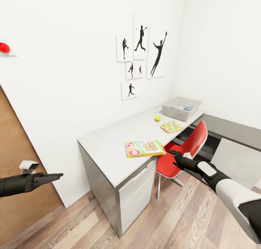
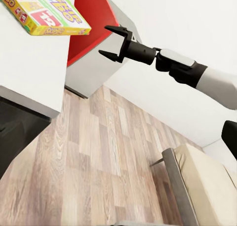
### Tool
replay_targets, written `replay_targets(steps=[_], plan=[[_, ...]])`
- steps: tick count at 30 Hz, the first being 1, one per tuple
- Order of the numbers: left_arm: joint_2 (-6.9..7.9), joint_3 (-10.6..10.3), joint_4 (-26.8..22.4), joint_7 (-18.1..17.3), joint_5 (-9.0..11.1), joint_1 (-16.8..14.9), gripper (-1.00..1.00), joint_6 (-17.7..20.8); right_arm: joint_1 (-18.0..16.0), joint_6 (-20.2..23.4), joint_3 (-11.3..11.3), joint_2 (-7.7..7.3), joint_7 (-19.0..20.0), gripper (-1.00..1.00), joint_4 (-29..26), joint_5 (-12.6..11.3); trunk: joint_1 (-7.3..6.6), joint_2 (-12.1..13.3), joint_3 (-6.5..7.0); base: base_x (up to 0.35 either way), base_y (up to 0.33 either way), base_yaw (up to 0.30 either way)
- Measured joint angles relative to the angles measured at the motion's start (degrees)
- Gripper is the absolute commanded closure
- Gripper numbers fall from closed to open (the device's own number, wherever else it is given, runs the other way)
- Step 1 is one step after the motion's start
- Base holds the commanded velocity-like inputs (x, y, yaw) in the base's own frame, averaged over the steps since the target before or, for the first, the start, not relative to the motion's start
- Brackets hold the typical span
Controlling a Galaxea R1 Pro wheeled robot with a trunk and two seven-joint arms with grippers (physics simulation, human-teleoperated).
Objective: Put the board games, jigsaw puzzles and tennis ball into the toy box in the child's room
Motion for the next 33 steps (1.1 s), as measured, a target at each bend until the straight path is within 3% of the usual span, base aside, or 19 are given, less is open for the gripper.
replay_targets(steps=[28,33], plan=[[-0.13,-0.1,0.0,0.0,-0.1,0.0,-1.00,0.0,0.1,-0.5,-0.1,0.17,0.5,-1.00,0.7,-0.1,0.00,0.0,0.00,0.017,0.035,0.000],[-0.13,-0.1,0.0,0.0,-0.1,0.0,-1.00,0.0,0.1,-0.5,-0.1,0.03,2.7,-1.00,1.5,0.0,0.00,0.0,0.00,0.001,0.001,0.000]])
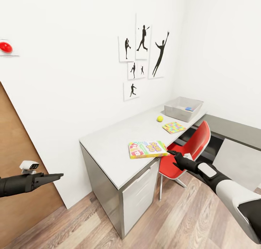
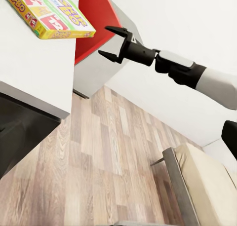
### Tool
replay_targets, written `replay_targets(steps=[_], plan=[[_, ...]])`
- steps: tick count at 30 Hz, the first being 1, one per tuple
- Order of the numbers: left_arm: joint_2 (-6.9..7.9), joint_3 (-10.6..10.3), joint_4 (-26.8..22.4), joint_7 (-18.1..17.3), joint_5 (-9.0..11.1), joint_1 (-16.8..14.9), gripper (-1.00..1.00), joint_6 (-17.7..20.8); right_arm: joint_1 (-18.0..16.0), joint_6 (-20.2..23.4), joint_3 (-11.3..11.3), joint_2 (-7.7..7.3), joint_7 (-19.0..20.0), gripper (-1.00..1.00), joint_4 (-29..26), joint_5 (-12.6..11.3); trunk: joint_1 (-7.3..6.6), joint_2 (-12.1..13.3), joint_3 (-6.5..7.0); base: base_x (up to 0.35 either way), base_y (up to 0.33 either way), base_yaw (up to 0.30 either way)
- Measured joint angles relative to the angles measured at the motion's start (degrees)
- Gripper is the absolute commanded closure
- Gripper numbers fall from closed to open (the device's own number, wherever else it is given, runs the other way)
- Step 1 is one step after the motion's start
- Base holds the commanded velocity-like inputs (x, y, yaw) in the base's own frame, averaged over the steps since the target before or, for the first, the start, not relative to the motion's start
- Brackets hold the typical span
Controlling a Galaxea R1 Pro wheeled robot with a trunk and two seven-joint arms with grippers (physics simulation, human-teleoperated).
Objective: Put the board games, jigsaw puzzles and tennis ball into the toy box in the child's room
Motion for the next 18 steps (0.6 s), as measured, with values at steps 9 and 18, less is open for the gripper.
replay_targets(steps=[9,18], plan=[[-0.04,0.0,0.0,0.0,0.0,0.0,-1.00,0.0,0.0,-1.0,-0.4,-0.11,9.2,-1.00,6.5,-2.6,0.00,0.0,0.00,0.000,0.000,0.000],[0.00,0.0,0.0,0.0,0.0,0.0,-1.00,0.0,0.0,-6.4,-0.2,0.55,10.7,-1.00,7.4,-4.3,0.00,0.0,0.00,0.000,0.000,0.000]])
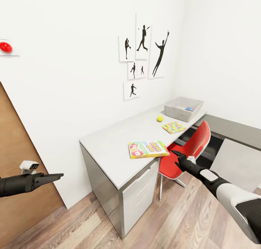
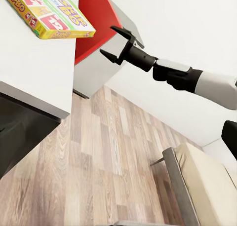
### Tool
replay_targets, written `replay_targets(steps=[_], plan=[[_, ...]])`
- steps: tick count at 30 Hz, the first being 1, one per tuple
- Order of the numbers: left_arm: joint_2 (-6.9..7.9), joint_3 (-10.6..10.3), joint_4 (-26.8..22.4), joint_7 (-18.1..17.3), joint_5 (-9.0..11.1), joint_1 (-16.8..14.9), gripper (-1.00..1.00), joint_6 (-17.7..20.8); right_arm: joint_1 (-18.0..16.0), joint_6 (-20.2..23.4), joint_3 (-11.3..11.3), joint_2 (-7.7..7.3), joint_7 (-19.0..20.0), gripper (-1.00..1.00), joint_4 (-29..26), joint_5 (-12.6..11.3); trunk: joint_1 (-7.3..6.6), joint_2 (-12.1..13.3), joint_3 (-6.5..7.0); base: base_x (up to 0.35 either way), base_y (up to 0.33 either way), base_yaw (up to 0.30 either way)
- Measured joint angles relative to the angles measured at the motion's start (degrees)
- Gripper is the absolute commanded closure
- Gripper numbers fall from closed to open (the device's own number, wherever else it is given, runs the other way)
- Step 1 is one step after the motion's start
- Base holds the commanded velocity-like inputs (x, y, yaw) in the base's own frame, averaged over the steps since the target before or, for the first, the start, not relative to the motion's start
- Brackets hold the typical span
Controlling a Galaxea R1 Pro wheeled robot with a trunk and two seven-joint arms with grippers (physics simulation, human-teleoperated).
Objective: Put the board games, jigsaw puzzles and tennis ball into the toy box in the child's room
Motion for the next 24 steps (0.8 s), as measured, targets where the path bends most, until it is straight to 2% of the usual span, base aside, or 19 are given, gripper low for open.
replay_targets(steps=[6,19,24], plan=[[0.00,0.0,0.0,0.0,0.0,0.0,-1.00,0.0,0.9,-1.7,0.0,0.16,0.0,-1.00,0.0,-0.3,0.00,0.0,0.00,0.015,0.037,0.000],[0.00,0.0,0.0,0.0,0.0,0.0,-1.00,0.0,1.2,-1.8,0.0,0.21,-0.1,-1.00,0.2,-0.7,0.00,0.0,0.00,0.015,0.022,0.000],[0.00,0.0,0.0,0.0,0.0,0.0,-1.00,0.0,1.2,-1.7,0.0,0.21,-0.1,-1.00,0.1,-1.4,0.00,0.0,0.00,0.000,0.134,0.000]])
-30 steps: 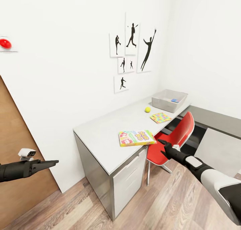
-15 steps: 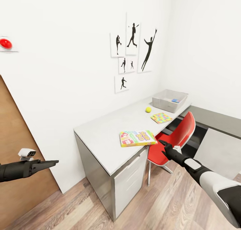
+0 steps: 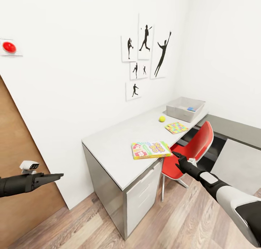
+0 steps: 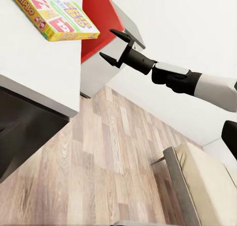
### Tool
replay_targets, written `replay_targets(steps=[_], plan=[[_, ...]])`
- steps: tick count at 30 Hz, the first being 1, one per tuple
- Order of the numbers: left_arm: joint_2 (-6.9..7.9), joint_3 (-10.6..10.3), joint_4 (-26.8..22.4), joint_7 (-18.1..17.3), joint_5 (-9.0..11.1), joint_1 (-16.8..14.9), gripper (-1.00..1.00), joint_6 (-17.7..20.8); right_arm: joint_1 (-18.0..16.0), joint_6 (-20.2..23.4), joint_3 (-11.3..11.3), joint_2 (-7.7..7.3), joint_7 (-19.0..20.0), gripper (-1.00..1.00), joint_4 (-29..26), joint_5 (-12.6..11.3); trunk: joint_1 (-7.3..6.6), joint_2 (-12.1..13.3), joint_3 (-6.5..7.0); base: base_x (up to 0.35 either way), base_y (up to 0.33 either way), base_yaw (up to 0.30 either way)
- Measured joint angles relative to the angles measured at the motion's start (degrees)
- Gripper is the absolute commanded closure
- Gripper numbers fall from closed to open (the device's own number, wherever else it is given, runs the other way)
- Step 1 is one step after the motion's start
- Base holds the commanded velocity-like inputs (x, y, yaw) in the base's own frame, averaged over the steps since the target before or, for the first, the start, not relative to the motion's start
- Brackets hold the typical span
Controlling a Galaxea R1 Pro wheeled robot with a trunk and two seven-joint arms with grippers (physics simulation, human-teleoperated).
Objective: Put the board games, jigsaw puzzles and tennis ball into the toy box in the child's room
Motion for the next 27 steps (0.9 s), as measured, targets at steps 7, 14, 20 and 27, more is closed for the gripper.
replay_targets(steps=[7,14,20,27], plan=[[0.00,0.0,0.0,0.0,0.0,0.0,-1.00,0.0,0.0,0.0,0.0,0.00,0.0,-1.00,0.2,-0.2,0.00,0.0,0.00,0.000,0.046,0.000],[0.00,0.0,0.0,0.0,0.0,0.0,-1.00,0.0,0.0,0.1,0.0,-0.03,-0.1,-1.00,0.6,-0.2,0.00,0.0,0.00,0.000,0.005,0.000],[0.00,0.0,0.0,0.0,0.0,0.0,-1.00,0.0,0.0,0.1,-0.1,-0.08,0.1,-1.00,1.2,-0.7,0.00,0.0,0.00,0.020,0.010,0.000],[0.00,0.0,0.0,0.0,0.0,0.0,-1.00,0.0,0.0,0.1,0.0,-0.09,0.1,-1.00,1.3,-1.5,-0.01,0.0,0.00,0.073,0.041,0.000]])
